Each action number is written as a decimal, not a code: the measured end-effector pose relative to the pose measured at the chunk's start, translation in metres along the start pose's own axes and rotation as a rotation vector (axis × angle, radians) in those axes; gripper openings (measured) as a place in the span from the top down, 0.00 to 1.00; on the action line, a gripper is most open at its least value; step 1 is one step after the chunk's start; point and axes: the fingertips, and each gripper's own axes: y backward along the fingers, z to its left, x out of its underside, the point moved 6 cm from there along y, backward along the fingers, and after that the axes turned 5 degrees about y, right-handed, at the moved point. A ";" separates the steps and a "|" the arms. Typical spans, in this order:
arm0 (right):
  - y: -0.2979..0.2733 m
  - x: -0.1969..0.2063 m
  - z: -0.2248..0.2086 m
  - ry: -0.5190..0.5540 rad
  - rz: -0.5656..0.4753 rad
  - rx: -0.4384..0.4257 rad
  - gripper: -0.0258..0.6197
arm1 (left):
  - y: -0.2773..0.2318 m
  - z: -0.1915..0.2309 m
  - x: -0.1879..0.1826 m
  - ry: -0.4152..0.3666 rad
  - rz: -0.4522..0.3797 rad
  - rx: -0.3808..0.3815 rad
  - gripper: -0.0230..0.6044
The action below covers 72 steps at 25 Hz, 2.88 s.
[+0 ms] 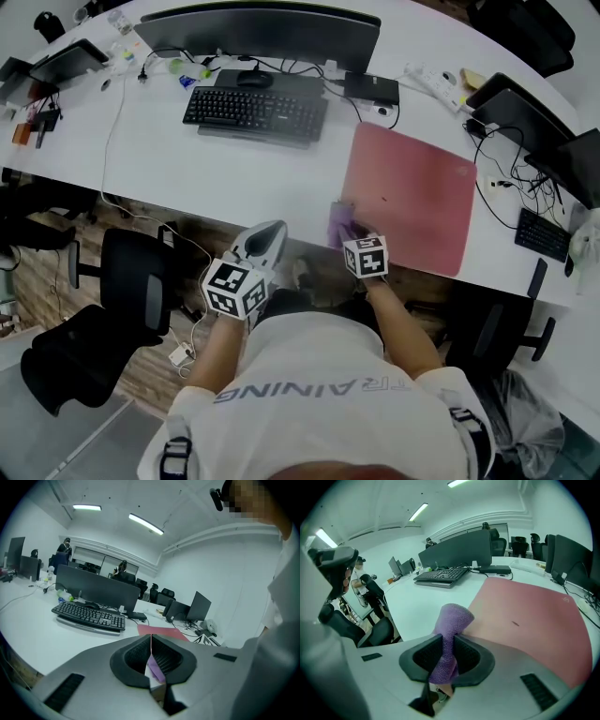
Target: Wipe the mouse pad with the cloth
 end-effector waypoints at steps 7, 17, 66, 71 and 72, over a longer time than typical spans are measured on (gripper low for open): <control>0.024 0.025 -0.036 -0.021 0.016 -0.003 0.82 | -0.025 -0.037 0.004 -0.012 0.012 0.003 0.91; 0.072 0.069 -0.111 -0.068 0.022 0.047 0.82 | -0.068 -0.104 0.014 -0.023 0.029 0.024 0.91; 0.317 -0.024 -0.217 -0.148 -0.526 0.376 0.82 | -0.107 -0.206 -0.094 -0.268 -0.195 0.158 0.91; 0.356 -0.088 -0.170 -0.045 -0.701 0.367 0.82 | -0.077 -0.172 -0.119 -0.264 -0.267 0.100 0.91; 0.363 -0.098 -0.161 -0.025 -0.730 0.369 0.82 | -0.071 -0.168 -0.122 -0.272 -0.277 0.094 0.91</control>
